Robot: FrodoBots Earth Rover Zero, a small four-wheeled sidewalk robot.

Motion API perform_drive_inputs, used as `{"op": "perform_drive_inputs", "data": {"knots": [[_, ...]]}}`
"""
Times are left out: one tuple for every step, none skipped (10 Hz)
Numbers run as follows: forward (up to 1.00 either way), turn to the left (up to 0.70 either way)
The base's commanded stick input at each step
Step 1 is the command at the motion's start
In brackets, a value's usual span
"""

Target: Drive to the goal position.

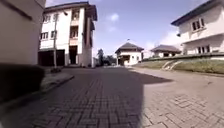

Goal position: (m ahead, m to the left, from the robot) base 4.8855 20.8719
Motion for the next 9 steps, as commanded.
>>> {"op": "perform_drive_inputs", "data": {"knots": [[0.7,0.0],[0.7,0.0],[0.7,0.0],[0.7,0.0],[0.7,0.0],[0.7,0.0],[0.7,0.0],[0.7,0.0],[0.7,0.0]]}}
